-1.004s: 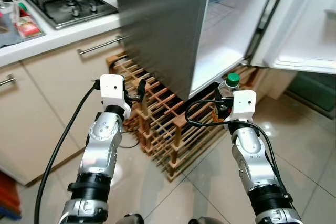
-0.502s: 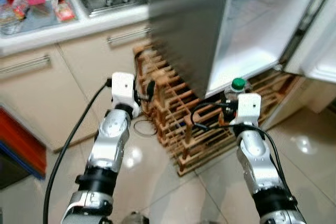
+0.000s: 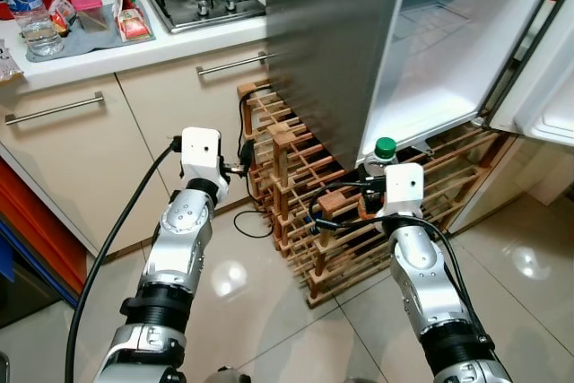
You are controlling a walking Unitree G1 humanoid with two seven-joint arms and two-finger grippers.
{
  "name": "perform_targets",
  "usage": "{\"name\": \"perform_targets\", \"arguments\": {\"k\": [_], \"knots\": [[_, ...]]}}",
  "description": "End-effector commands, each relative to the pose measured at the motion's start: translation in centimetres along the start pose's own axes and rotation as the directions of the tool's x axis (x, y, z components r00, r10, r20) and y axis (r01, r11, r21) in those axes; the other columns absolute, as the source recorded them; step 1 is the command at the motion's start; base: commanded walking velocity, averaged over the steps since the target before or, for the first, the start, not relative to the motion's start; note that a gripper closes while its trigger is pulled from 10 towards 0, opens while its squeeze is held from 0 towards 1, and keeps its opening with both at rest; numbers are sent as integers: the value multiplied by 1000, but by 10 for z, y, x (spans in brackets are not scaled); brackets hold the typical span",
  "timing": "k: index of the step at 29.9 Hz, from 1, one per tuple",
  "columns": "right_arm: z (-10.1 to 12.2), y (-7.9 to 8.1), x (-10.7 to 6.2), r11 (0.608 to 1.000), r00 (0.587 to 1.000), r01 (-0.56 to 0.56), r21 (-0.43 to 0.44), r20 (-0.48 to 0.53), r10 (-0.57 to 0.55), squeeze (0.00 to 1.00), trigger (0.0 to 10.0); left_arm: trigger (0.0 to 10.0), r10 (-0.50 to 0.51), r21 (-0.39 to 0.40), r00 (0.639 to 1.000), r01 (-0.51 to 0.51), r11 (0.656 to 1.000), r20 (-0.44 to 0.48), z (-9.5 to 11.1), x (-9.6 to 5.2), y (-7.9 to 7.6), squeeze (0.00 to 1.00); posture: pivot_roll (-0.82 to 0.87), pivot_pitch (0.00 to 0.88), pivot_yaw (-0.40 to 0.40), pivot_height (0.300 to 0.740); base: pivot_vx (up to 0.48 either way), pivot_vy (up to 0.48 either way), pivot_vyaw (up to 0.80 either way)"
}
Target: Restocking fridge
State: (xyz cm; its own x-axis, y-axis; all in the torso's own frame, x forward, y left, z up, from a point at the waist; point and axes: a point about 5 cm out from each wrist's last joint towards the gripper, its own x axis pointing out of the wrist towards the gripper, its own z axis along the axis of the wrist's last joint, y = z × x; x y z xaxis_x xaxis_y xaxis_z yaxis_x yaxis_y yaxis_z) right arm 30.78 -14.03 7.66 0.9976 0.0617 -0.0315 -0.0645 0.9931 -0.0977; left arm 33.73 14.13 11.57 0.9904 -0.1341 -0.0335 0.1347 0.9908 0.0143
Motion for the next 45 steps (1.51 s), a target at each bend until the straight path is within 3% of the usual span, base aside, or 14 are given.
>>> {"name": "perform_targets", "arguments": {"k": [1, 2, 3, 5, 7, 10, 13, 15, 19, 34, 41, 45], "knots": [[7, -4, 3, 1000, 999, 19, -6, 35, -19, 0, 10000, 10000, -23, -14, 1000, 23, 1000, 0, 1, 3, -5, 0, -145, 0, 35, 740, 0, -480, 0], [7, -4, 3, 1000, 999, 19, -6, 35, -19, 0, 10000, 10000, -23, -14, 1000, 23, 1000, 0, 1, 3, -5, 0, -145, 0, 35, 740, 0, -480, 0], [2, -7, 3, 990, 998, 69, 122, -10, -68, 0, 10000, 10000, 33, -92, 999, -37, 995, -42, -9, -2, 13, 0, -146, 0, 37, 740, 0, 0, 0], [-6, -15, 1, 961, 991, 131, 245, -59, -120, 0, 10000, 10000, 85, -122, 994, -93, 988, -69, -21, -13, 33, 0, -143, 0, 28, 740, 0, 0, 0], [-11, -20, -3, 963, 989, 146, 225, -68, -134, 0, 10000, 10000, 103, -88, 991, -110, 990, -82, -28, -21, 43, 0, -141, 0, 25, 740, 0, 0, 0], [-17, -25, -7, 974, 989, 141, 175, -72, -131, 0, 10000, 10000, 105, -55, 991, -110, 992, -80, -30, -25, 44, 0, -128, 0, 14, 740, 0, 0, 0], [-20, -27, -9, 979, 989, 137, 149, -76, -127, 0, 10000, 10000, 101, -46, 993, -104, 994, -55, -26, -24, 40, 0, -125, 0, 13, 740, 0, -288, 0], [-18, -26, -6, 984, 990, 131, 123, -69, -123, 0, 10000, 10000, 83, -60, 996, -85, 995, -32, -20, -17, 26, 0, -132, 0, 17, 740, 0, -461, 0], [-13, -24, -3, 987, 992, 120, 103, -41, -116, 0, 10000, 10000, 55, -63, 998, -57, 996, -23, -17, -11, 17, 0, -145, 0, 28, 740, 0, -455, 0], [-17, -32, -11, 989, 989, 146, 37, -23, -145, 0, 10000, 10000, 18, -76, 1000, -19, 997, -21, -14, 7, -4, 0, -184, 0, 42, 740, 0, -446, 0], [-17, -34, -15, 987, 988, 157, 21, -18, -156, 0, 10000, 10000, -59, -50, 998, 58, 997, -30, -15, 12, -22, 0, -201, 0, 48, 740, 35, -314, 0], [-19, -38, -22, 984, 984, 178, 20, -9, -177, 0, 10000, 10000, -136, -52, 990, 138, 989, 39, -9, 10, -27, 0, -208, 0, 52, 740, 97, 0, 0]]}}
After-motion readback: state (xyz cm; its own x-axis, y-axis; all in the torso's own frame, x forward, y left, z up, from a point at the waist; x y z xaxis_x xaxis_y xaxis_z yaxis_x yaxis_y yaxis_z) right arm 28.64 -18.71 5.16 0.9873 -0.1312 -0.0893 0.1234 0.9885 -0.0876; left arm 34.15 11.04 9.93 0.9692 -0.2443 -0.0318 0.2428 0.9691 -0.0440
